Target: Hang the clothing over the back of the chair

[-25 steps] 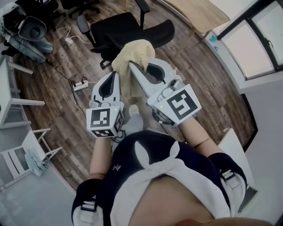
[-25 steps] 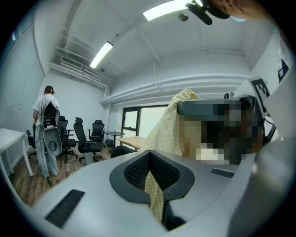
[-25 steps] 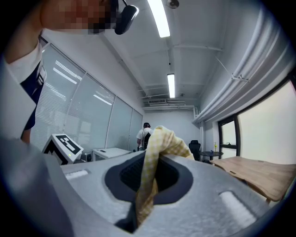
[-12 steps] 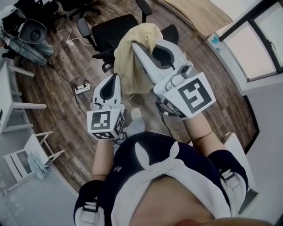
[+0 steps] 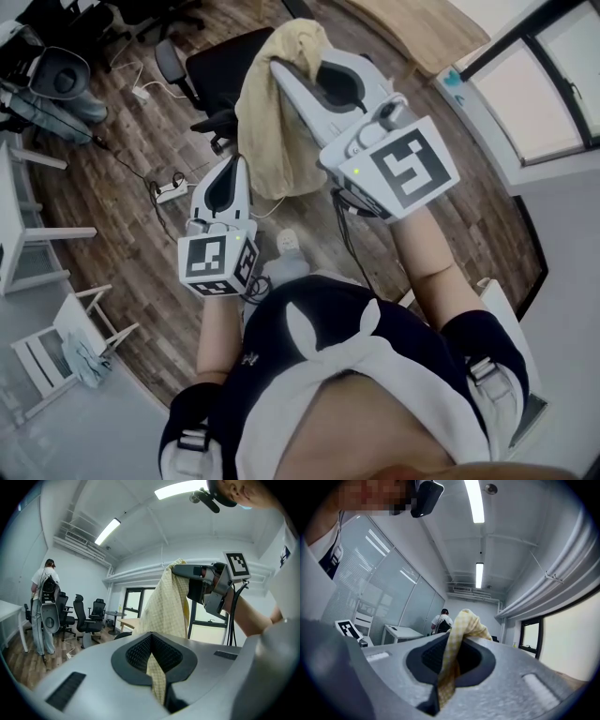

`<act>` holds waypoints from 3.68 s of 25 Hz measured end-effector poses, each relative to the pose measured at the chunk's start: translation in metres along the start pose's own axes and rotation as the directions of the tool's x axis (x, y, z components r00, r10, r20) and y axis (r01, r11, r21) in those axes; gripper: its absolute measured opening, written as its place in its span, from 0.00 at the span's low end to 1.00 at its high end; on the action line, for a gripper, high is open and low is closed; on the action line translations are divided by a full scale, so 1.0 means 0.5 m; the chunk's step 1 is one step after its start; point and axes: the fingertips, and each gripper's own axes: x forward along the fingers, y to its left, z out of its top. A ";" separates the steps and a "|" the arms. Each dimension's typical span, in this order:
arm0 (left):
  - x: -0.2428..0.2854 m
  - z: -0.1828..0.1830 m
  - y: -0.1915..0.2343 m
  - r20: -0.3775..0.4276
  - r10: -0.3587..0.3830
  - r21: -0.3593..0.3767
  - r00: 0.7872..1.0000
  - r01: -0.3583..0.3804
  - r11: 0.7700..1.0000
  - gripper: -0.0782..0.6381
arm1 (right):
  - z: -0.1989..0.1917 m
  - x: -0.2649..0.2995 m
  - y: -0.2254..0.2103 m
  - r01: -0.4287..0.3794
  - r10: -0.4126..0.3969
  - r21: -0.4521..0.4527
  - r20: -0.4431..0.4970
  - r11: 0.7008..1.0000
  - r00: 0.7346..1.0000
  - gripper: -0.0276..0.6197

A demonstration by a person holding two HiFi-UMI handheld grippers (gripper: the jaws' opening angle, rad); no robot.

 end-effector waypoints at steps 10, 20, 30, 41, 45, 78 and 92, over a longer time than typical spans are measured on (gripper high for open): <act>0.067 0.005 0.031 0.002 -0.037 0.011 0.999 0.037 0.999 0.12 | -0.081 0.067 -0.086 0.078 -0.079 -0.008 -0.094 0.997 0.993 0.07; 0.105 -0.002 0.058 -0.015 -0.045 0.012 0.999 0.045 0.999 0.12 | -0.152 0.096 -0.143 0.087 -0.090 -0.027 -0.147 0.996 0.985 0.07; 0.189 0.021 0.102 -0.013 -0.018 -0.010 1.000 0.017 1.000 0.12 | -0.240 0.154 -0.214 0.026 -0.025 0.002 -0.243 1.000 0.970 0.07; 0.241 0.039 0.144 -0.044 0.054 -0.008 0.998 -0.055 0.998 0.12 | -0.335 0.220 -0.239 -0.130 0.152 0.085 -0.342 0.988 0.927 0.07; 0.244 0.037 0.155 -0.044 0.073 -0.018 0.996 -0.074 0.997 0.12 | -0.359 0.231 -0.234 -0.170 0.205 0.127 -0.350 0.977 0.914 0.07; 0.301 0.035 0.173 -0.099 0.124 -0.013 0.987 -0.126 0.992 0.12 | -0.589 0.259 -0.143 -0.518 0.428 0.074 -0.669 0.852 0.608 0.09; 0.299 0.042 0.183 -0.087 0.127 -0.007 0.988 -0.128 0.992 0.12 | -0.618 0.261 -0.122 -0.551 0.524 0.212 -0.688 0.807 0.502 0.08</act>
